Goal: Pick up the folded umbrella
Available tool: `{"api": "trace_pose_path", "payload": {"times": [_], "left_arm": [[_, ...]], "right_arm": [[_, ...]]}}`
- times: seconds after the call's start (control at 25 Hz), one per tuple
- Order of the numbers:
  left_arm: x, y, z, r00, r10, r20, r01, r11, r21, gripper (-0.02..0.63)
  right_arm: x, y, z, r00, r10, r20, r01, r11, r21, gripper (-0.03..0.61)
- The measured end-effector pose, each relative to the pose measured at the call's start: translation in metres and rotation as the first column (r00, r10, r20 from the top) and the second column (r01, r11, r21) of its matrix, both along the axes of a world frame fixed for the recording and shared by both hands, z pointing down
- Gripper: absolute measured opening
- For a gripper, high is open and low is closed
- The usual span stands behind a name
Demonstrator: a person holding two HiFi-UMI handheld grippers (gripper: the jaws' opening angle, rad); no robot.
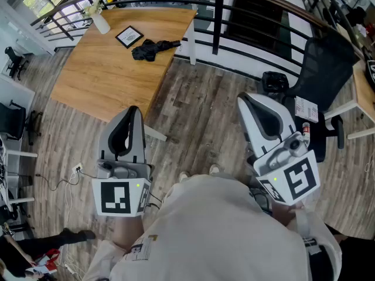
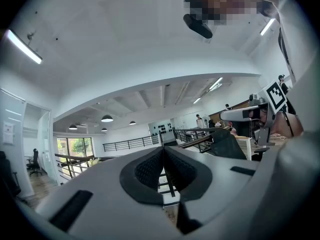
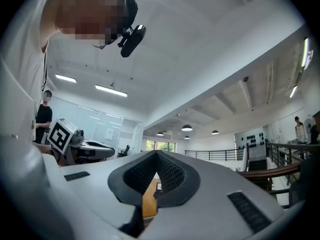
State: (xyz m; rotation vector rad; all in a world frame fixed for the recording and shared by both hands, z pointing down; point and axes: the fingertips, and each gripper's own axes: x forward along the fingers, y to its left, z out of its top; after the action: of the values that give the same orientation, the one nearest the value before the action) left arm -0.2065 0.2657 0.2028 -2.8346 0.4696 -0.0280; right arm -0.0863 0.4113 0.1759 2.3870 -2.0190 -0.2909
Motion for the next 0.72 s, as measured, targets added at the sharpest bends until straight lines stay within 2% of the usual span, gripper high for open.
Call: {"api": "trace_pose_path", "payload": {"times": [0.2,0.32,0.44,0.52,0.72], "left_arm": [[0.024,0.001,0.009,1.0,-0.015,-0.007,0.015,1.0,-0.025,0.02],[0.039,0.001,0.011,1.0,-0.021,0.0,0.021,1.0,-0.009,0.02],[0.053,-0.009,0.014,0.999,-0.03,0.012,0.03,1.0,0.006,0.021],[0.061,-0.024,0.018,0.999,-0.036,0.018,0.036,0.999,0.001,0.02],[0.087,-0.079,0.032,0.999,-0.047,0.019,0.047,0.999,-0.01,0.02]], "right_arm": [[0.025,0.001,0.01,0.999,-0.027,0.025,0.027,0.999,0.017,0.029],[0.04,0.002,0.014,0.999,-0.034,0.024,0.033,0.999,0.022,0.029],[0.052,-0.004,0.016,0.996,-0.061,0.057,0.057,0.996,0.069,0.048],[0.061,-0.017,0.021,0.992,-0.08,0.095,0.071,0.993,0.093,0.335],[0.095,-0.066,0.035,0.997,-0.041,0.07,0.037,0.998,0.053,0.357]]}}
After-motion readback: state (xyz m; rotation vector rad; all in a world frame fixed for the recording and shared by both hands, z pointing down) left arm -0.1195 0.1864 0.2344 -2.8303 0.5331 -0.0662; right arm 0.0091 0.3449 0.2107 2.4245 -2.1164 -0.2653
